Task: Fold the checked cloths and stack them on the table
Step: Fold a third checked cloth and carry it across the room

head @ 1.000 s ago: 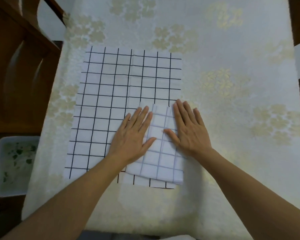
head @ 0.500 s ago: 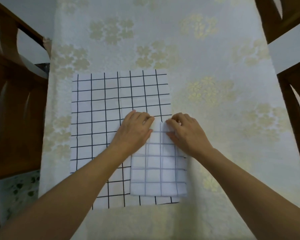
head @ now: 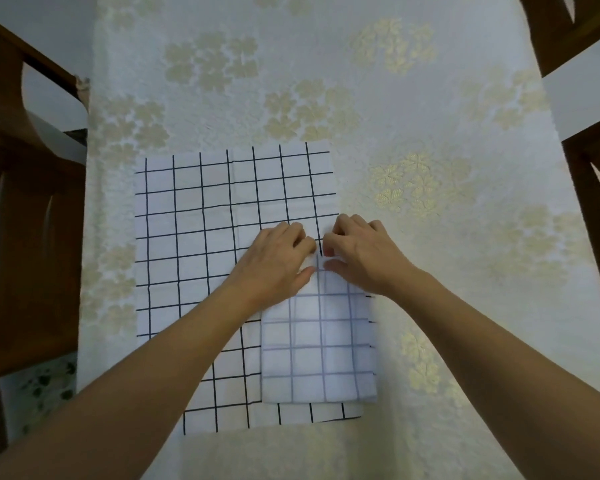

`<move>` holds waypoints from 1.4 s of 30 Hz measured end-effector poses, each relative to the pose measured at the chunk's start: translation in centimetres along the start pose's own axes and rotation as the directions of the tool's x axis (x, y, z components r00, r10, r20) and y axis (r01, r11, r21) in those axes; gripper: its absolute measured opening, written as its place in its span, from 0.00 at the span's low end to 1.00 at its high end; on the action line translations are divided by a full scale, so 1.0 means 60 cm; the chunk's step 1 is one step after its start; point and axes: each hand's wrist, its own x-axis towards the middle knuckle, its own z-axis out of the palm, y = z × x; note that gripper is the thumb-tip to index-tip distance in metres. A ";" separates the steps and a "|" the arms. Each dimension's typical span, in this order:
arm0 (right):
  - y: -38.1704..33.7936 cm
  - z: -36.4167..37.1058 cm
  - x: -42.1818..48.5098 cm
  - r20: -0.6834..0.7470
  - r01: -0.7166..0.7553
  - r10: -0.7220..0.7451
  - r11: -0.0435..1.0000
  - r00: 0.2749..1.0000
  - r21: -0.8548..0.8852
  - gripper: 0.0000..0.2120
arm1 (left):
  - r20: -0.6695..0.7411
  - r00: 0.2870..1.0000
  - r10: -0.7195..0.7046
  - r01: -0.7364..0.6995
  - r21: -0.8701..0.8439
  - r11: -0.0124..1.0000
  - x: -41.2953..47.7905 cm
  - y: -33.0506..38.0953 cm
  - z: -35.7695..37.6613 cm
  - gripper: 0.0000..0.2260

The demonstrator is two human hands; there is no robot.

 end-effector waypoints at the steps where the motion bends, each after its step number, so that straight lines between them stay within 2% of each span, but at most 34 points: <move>1: 0.002 -0.002 0.000 -0.035 0.013 -0.013 1.000 0.999 0.016 0.11 | 0.005 1.000 0.009 -0.009 -0.026 1.000 0.005 -0.002 -0.003 0.13; 6: 0.010 -0.019 0.001 -0.160 0.054 -0.040 0.995 0.986 0.084 0.07 | 0.010 1.000 -0.007 0.008 -0.118 0.993 0.023 -0.007 -0.019 0.07; 10: 0.004 -0.046 0.001 -0.141 0.071 -0.058 0.994 0.988 0.088 0.10 | 0.045 0.994 -0.103 0.108 -0.132 0.985 0.019 0.008 -0.043 0.09; 14: -0.016 -0.075 -0.025 -0.130 0.080 -0.070 0.994 0.989 0.069 0.13 | -0.013 0.991 -0.132 0.131 -0.073 0.989 -0.004 0.037 -0.077 0.07; 18: -0.048 -0.081 -0.086 -0.234 0.125 -0.112 0.991 0.966 0.040 0.09 | -0.068 0.986 -0.150 0.147 -0.055 0.988 -0.053 0.079 -0.099 0.16; 22: -0.068 -0.038 -0.155 -0.329 0.115 -0.092 0.992 0.940 0.052 0.16 | -0.131 0.983 -0.127 0.120 -0.059 0.991 -0.115 0.123 -0.090 0.24; 25: -0.078 0.004 -0.199 -0.381 0.122 -0.089 0.990 0.920 0.064 0.16 | -0.157 0.980 -0.119 0.112 -0.054 0.992 -0.155 0.149 -0.052 0.26; 29: -0.081 0.060 -0.242 -0.385 0.153 -0.111 0.985 0.916 0.080 0.16 | -0.198 0.977 -0.083 0.070 -0.073 0.995 -0.200 0.174 0.004 0.26; 32: -0.078 0.099 -0.261 -0.361 0.168 -0.134 0.984 0.923 0.066 0.16 | -0.173 0.978 -0.118 0.106 -0.080 0.991 -0.224 0.186 0.043 0.29; 37: -0.078 0.144 -0.282 -0.328 0.158 -0.122 0.984 0.937 0.084 0.16 | -0.069 0.982 -0.178 0.173 -0.076 0.982 -0.253 0.204 0.076 0.18; 39: -0.076 0.139 -0.283 -0.343 0.164 -0.124 0.982 0.931 0.092 0.17 | -0.086 0.974 -0.211 0.201 -0.108 0.974 -0.247 0.208 0.068 0.15; 42: -0.073 0.116 -0.265 -0.405 0.130 -0.072 0.985 0.912 0.118 0.17 | -0.185 0.951 -0.248 0.225 -0.133 0.965 -0.214 0.202 0.052 0.14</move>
